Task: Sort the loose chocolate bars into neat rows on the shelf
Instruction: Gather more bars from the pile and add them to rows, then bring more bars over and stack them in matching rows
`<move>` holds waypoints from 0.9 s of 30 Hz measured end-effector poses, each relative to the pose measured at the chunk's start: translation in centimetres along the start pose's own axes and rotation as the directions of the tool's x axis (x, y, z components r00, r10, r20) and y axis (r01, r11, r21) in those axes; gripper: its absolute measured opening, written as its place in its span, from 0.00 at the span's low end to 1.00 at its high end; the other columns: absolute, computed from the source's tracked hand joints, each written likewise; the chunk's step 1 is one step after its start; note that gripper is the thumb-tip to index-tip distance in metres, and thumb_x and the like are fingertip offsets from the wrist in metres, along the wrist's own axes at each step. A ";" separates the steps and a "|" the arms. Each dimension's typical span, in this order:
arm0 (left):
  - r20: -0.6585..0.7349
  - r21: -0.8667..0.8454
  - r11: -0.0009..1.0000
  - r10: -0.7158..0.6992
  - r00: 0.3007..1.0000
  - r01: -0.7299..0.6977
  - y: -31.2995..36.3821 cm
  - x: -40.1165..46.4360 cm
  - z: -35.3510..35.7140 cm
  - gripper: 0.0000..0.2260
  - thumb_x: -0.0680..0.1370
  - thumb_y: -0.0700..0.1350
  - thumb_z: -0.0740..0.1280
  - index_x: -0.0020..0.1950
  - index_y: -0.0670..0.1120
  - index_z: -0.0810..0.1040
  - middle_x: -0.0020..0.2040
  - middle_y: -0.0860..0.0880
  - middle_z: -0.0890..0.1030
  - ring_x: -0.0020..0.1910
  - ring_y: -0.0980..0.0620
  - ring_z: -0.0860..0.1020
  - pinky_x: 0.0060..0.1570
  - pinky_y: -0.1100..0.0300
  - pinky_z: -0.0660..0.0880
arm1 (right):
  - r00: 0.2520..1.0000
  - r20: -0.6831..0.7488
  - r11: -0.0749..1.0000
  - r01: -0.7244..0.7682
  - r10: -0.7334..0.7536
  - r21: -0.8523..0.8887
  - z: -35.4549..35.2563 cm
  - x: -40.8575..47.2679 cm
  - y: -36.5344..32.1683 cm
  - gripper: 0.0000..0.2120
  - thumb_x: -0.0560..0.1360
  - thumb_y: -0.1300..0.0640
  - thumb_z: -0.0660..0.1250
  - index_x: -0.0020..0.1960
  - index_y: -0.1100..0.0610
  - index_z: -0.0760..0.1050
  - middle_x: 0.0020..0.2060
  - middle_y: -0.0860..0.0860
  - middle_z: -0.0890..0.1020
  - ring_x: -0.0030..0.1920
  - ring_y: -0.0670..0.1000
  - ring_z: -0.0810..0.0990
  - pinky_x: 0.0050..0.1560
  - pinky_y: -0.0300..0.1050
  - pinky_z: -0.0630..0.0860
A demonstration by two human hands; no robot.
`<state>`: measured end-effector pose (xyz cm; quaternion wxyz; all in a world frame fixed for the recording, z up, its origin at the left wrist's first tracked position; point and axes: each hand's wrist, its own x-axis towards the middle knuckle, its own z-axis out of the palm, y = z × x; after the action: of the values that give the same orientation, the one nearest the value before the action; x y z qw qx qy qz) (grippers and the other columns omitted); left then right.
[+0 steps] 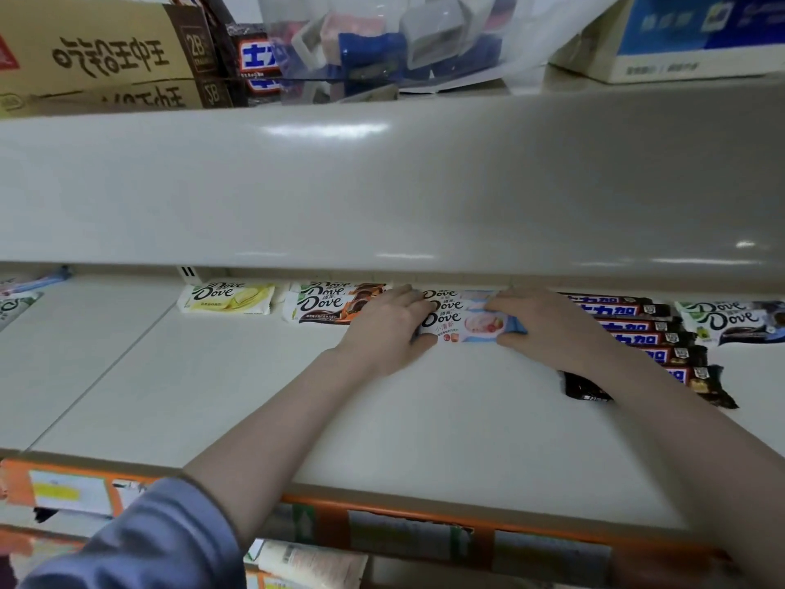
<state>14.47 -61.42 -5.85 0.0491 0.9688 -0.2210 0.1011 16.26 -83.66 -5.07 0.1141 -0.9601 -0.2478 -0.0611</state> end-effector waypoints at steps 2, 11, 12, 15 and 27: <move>-0.019 0.038 0.999 -0.027 0.999 0.028 0.8 -0.4 0.3 0.23 0.78 0.52 0.60 0.71 0.44 0.67 0.69 0.44 0.69 0.70 0.46 0.62 0.70 0.58 0.54 | 1.000 -0.014 0.997 0.005 -0.006 -0.079 0.1 -0.4 -0.5 0.17 0.74 0.55 0.63 0.63 0.54 0.72 0.63 0.51 0.74 0.62 0.53 0.69 0.58 0.42 0.61; -0.102 0.037 0.908 -0.412 0.905 0.417 4.3 -6.8 -0.9 0.22 0.76 0.51 0.58 0.68 0.44 0.67 0.65 0.46 0.71 0.67 0.45 0.66 0.67 0.56 0.59 | 0.972 -0.169 0.981 -0.179 0.165 -0.074 0.3 -5.5 -6.7 0.17 0.75 0.53 0.61 0.63 0.55 0.71 0.57 0.53 0.77 0.56 0.56 0.73 0.54 0.49 0.68; -0.089 0.049 0.890 -0.448 0.889 0.453 4.3 -8.0 -1.2 0.23 0.77 0.52 0.58 0.69 0.44 0.66 0.67 0.46 0.70 0.68 0.46 0.65 0.68 0.56 0.58 | 0.971 -0.162 0.979 -0.188 0.173 -0.079 0.7 -5.9 -7.9 0.16 0.75 0.52 0.61 0.61 0.55 0.72 0.56 0.53 0.77 0.55 0.55 0.74 0.53 0.49 0.69; -0.077 0.075 0.826 -0.553 0.830 0.558 3.3 -11.8 -2.0 0.25 0.77 0.55 0.57 0.72 0.46 0.62 0.71 0.48 0.67 0.71 0.46 0.61 0.70 0.56 0.56 | 0.971 -0.160 0.981 -0.188 0.177 -0.052 1.9 -6.7 -12.1 0.14 0.75 0.52 0.61 0.57 0.55 0.74 0.53 0.53 0.79 0.54 0.55 0.75 0.53 0.49 0.70; -0.149 0.132 0.650 -0.734 0.663 0.749 -12.6 -31.9 -8.8 0.25 0.77 0.57 0.57 0.72 0.49 0.62 0.71 0.47 0.66 0.71 0.46 0.61 0.68 0.55 0.59 | 0.985 -0.159 0.996 -0.058 0.068 0.069 8.3 -2.2 -36.1 0.17 0.77 0.48 0.56 0.63 0.52 0.68 0.60 0.50 0.74 0.63 0.53 0.68 0.62 0.47 0.63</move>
<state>-9.67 -35.56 -4.89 0.0066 0.9695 0.2066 0.1318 -2.85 -51.93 -6.70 0.1663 -0.9552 -0.2092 -0.1269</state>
